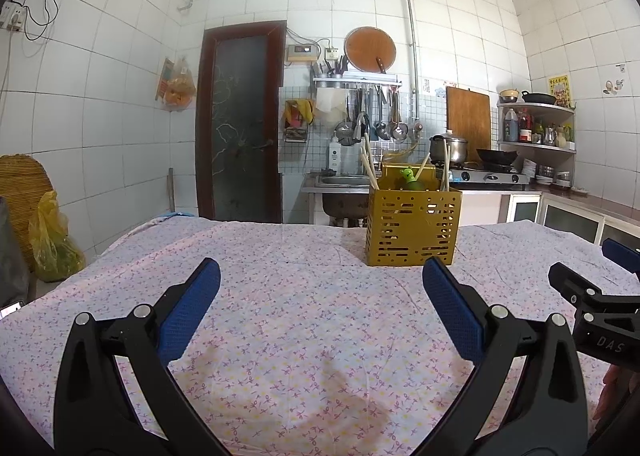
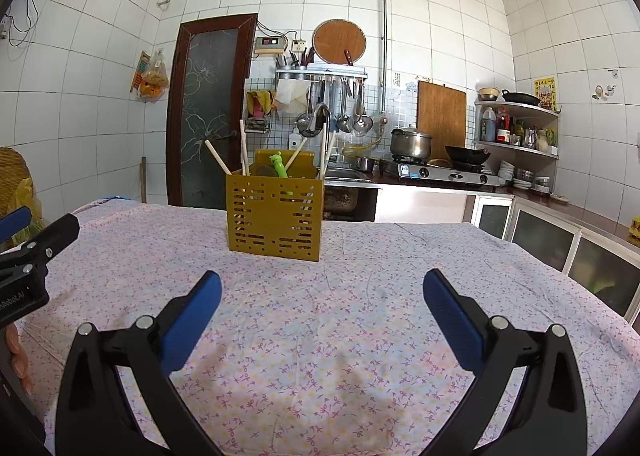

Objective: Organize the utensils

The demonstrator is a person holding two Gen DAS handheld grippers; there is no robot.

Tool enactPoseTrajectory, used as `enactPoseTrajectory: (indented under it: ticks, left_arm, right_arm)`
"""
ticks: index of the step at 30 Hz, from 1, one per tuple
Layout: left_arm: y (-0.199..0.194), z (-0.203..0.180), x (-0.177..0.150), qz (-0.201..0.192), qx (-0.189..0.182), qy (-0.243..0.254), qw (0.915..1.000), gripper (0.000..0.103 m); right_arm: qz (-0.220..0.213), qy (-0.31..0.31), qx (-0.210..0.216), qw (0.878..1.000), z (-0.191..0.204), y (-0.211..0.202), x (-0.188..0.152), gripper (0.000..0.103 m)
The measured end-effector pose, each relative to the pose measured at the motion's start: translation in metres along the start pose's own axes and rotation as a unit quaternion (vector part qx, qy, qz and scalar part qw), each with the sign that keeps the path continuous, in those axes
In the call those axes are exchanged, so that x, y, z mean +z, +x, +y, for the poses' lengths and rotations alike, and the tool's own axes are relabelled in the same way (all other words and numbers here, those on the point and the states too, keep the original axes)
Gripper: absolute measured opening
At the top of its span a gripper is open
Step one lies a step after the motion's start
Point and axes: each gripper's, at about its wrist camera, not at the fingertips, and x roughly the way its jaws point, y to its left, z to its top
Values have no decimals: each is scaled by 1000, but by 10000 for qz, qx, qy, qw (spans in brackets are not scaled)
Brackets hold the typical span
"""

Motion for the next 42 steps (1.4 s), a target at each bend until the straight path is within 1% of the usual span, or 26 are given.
enactPoseTrajectory:
  ticks: [42]
  left_arm:
    - [-2,-2,2,-1,-42,10,10000,98]
  right_arm:
    - [5,5,-13,10000,-8,-4,-2,98]
